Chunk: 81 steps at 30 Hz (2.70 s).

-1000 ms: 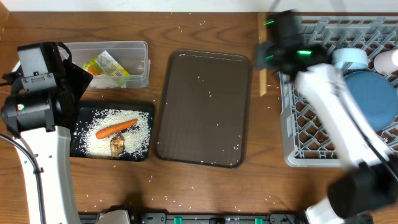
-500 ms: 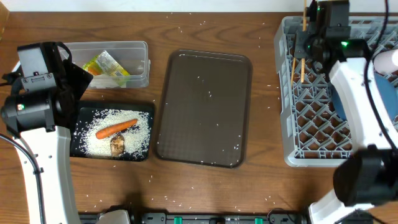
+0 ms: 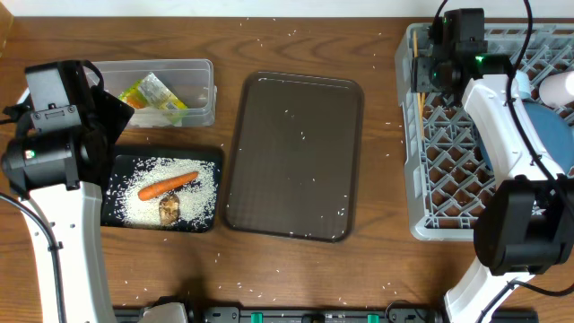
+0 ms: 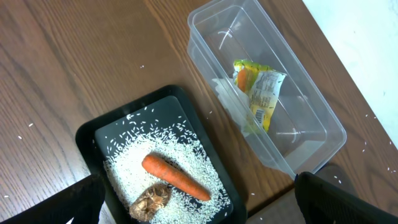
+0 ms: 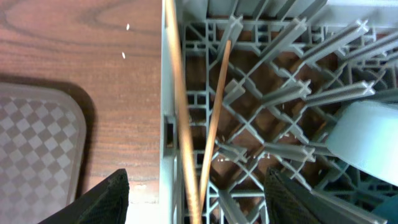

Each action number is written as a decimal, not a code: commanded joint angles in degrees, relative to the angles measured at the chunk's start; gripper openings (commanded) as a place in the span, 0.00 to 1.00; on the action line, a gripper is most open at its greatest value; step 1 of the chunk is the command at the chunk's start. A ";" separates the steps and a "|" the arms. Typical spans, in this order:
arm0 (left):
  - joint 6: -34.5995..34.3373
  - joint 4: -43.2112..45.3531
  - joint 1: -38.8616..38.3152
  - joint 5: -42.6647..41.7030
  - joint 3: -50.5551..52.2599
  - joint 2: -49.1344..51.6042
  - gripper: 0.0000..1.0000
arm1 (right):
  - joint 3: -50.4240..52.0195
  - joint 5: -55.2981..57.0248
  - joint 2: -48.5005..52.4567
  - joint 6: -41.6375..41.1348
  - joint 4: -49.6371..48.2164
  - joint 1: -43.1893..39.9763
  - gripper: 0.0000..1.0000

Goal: Sort waste into correct bins and load items into the dishwasher rack

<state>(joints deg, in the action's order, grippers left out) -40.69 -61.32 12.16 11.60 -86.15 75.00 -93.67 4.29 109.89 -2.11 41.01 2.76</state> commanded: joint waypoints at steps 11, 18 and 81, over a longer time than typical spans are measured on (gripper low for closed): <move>-0.11 -0.13 0.04 0.92 -0.44 -0.09 0.98 | 0.17 -0.50 -14.49 -12.61 13.81 0.07 0.64; -0.13 -0.15 0.04 0.92 -0.44 -0.09 0.98 | 0.35 -4.33 -26.25 -14.69 27.47 1.40 0.55; -0.13 -0.15 0.04 0.92 -0.44 -0.09 0.98 | 55.84 -2.51 -78.36 -30.77 12.07 12.46 0.99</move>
<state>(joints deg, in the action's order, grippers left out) -40.69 -61.32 12.16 11.60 -86.15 75.00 -38.94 0.08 34.68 -33.06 53.21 15.07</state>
